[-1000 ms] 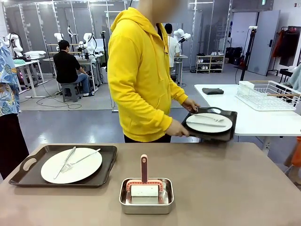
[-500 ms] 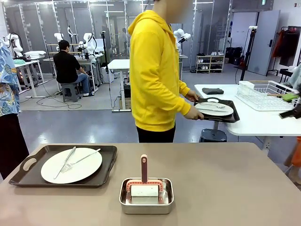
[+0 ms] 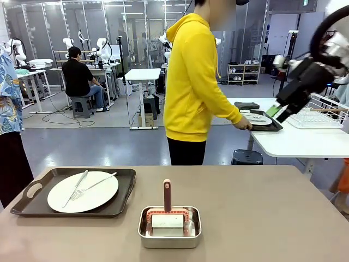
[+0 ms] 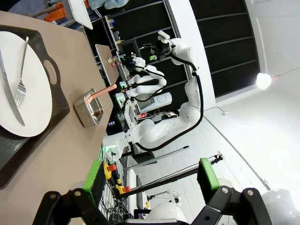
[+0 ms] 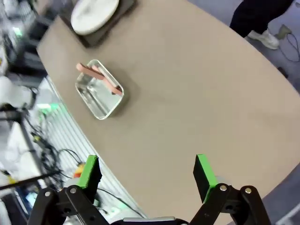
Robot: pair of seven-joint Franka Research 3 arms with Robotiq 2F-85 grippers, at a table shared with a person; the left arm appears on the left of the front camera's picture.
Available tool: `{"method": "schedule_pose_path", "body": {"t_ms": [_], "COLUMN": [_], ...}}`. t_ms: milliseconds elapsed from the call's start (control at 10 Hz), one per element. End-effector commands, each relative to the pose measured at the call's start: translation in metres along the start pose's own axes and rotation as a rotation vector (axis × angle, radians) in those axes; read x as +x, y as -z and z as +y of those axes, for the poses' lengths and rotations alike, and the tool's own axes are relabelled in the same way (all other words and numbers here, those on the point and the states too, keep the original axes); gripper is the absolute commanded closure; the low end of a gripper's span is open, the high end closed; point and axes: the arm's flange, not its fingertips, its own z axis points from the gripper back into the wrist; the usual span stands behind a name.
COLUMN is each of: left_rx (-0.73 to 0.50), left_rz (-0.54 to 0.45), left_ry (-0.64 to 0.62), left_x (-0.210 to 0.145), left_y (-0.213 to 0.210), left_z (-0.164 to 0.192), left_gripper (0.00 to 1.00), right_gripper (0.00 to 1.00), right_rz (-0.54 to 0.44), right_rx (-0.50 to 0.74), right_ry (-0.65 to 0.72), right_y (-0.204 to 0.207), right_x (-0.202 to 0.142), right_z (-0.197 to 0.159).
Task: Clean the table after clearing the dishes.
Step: When the left (or right) Handle tray is removed, use the left hand (or right hand) to clean the left (or right) side of the table with the Lint Roller.
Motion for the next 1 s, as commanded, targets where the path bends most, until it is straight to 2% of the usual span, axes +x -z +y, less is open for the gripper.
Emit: {"method": "schedule_pose_path", "body": {"t_ms": [0, 300, 500, 700, 800, 900], "left_rx": [0.015, 0.015, 0.015, 0.015, 0.015, 0.015], "left_rz": [-0.011, -0.011, -0.011, -0.011, -0.011, -0.011], "left_ry": [0.013, 0.013, 0.013, 0.013, 0.013, 0.013], "left_x": [-0.003, -0.003, -0.003, -0.003, -0.003, -0.003], "left_y": [0.002, 0.002, 0.002, 0.002, 0.002, 0.002], "left_z": [-0.002, -0.002, -0.002, -0.002, -0.002, -0.002], "left_gripper": [0.00, 0.00, 0.00, 0.00, 0.00, 0.00], "right_gripper": [0.00, 0.00, 0.00, 0.00, 0.00, 0.00], "right_rz": [0.096, 0.270, 0.343, 0.373, 0.355, 0.355], "right_rx": [-0.131, -0.144, -0.163, -0.137, -0.135, -0.135], "right_ry": [-0.112, -0.319, -0.406, -0.434, -0.384, -0.384], "right_y": [0.047, 0.108, 0.134, 0.143, 0.142, 0.142], "right_x": [0.024, 0.042, 0.037, 0.020, 0.042, 0.042], "right_z": [0.023, 0.057, 0.081, 0.094, 0.084, 0.084]}}
